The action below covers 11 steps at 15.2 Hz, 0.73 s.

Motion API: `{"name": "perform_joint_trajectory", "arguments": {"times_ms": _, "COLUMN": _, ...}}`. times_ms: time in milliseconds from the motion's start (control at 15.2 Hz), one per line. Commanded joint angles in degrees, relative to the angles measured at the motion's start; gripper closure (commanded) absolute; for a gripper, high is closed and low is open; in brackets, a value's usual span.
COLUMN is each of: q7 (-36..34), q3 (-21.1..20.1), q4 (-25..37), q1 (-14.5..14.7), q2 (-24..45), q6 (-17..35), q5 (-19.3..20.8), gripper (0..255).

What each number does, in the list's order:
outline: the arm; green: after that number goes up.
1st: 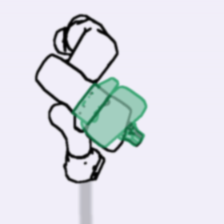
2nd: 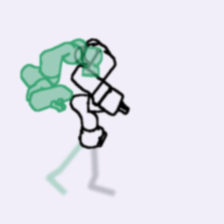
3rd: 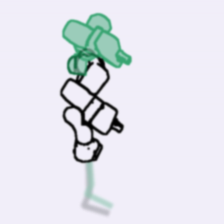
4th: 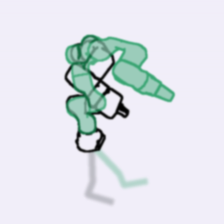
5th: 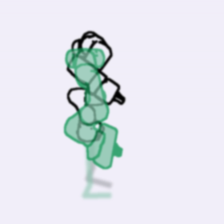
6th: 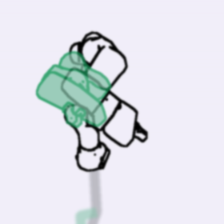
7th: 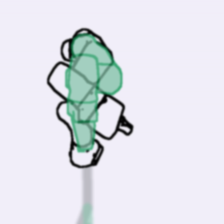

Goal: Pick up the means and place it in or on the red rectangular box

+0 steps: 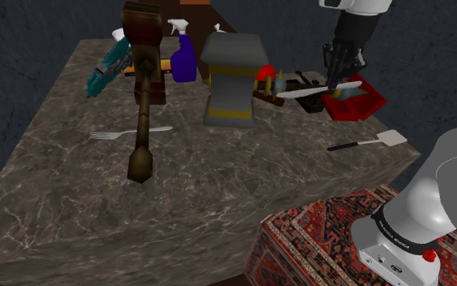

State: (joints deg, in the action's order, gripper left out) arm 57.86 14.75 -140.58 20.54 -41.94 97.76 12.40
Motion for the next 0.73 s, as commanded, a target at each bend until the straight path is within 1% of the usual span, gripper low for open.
{"name": "perform_joint_trajectory", "arguments": {"times_ms": 0, "q7": 2.7, "q3": 2.2, "q4": 0.7, "q1": -1.1, "q2": -0.2, "q6": -0.6, "q5": 1.6, "gripper": 255}}
{"name": "perform_joint_trajectory", "arguments": {"times_ms": 330, "q7": 9.8, "q3": 8.4, "q4": 3.6, "q1": -3.5, "q2": 1.1, "q6": -0.8, "q5": 5.4, "gripper": 255}}
{"name": "perform_joint_trajectory", "arguments": {"times_ms": 660, "q7": 17.1, "q3": 14.9, "q4": 8.0, "q1": -4.9, "q2": 4.2, "q6": -0.5, "q5": 8.3, "gripper": 255}}
